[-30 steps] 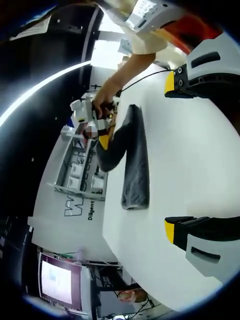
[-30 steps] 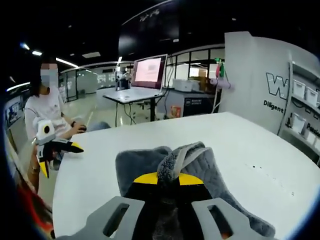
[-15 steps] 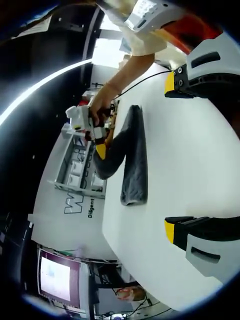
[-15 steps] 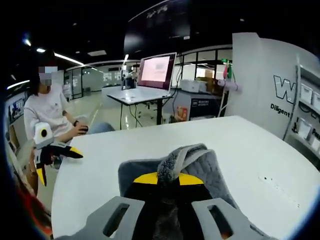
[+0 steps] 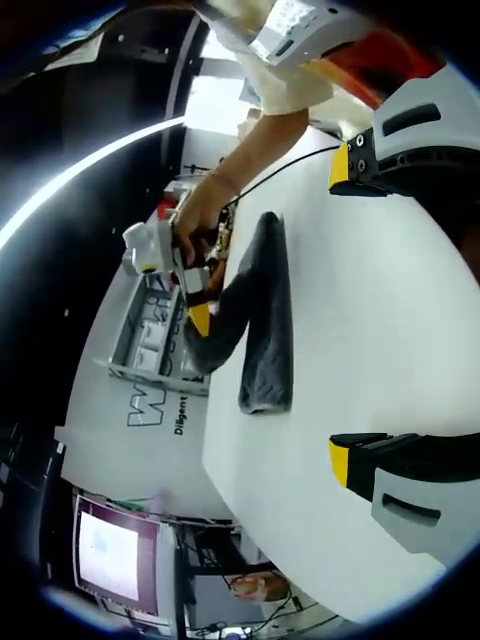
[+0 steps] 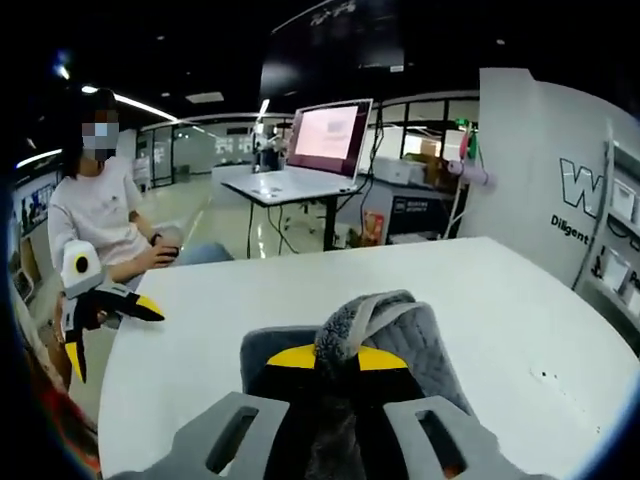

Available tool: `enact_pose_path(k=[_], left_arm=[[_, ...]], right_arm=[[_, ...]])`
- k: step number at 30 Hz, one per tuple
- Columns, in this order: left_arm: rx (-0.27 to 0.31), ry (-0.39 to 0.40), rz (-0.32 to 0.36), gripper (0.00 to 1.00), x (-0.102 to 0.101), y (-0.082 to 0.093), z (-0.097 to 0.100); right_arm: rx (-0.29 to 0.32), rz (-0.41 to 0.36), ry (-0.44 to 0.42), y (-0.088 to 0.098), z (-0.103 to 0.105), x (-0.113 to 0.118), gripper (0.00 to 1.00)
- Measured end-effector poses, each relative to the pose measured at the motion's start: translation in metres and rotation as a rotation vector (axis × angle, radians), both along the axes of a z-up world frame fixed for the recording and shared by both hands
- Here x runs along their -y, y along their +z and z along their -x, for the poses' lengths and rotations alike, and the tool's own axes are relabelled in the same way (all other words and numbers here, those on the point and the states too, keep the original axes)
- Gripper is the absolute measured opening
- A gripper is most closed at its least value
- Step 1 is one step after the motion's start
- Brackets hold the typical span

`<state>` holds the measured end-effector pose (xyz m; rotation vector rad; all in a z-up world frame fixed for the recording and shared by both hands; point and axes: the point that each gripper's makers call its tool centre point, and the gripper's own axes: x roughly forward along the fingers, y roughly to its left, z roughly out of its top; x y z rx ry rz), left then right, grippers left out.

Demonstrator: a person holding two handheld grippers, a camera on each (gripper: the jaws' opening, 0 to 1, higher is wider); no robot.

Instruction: Fold the towel on the table until its edges align and the towel forms a compact rectangular stack.

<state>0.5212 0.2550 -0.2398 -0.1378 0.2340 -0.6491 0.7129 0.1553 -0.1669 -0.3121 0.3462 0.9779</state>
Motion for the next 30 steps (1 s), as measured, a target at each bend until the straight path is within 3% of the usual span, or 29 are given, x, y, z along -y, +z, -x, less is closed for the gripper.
enact_pose_path(k=[6,9,16,23,26,30], left_arm=[[0.001,0.013,0.003,0.97,-0.005,0.0,0.0],[-0.003,0.011,0.004,0.97,-0.004,-0.001,0.0],[0.0,0.005,0.005,0.97,-0.002,0.0,0.002],[-0.001,0.022,0.002,0.97,-0.007,0.002,0.003],[0.002,0.025,0.003,0.97,-0.006,0.003,0.004],[0.001,0.019,0.002,0.97,-0.003,0.003,0.006]], right_arm=[[0.068,-0.005,0.01,0.025,0.004,-0.012,0.07],[0.083,0.015,0.041,0.026,0.009,-0.028,0.07],[0.059,0.103,0.051,-0.008,0.001,-0.054,0.08],[-0.014,0.169,0.109,-0.053,0.018,-0.075,0.11],[-0.034,0.168,0.109,-0.061,0.022,-0.077,0.26],[-0.048,0.175,0.103,-0.063,0.029,-0.072,0.54]])
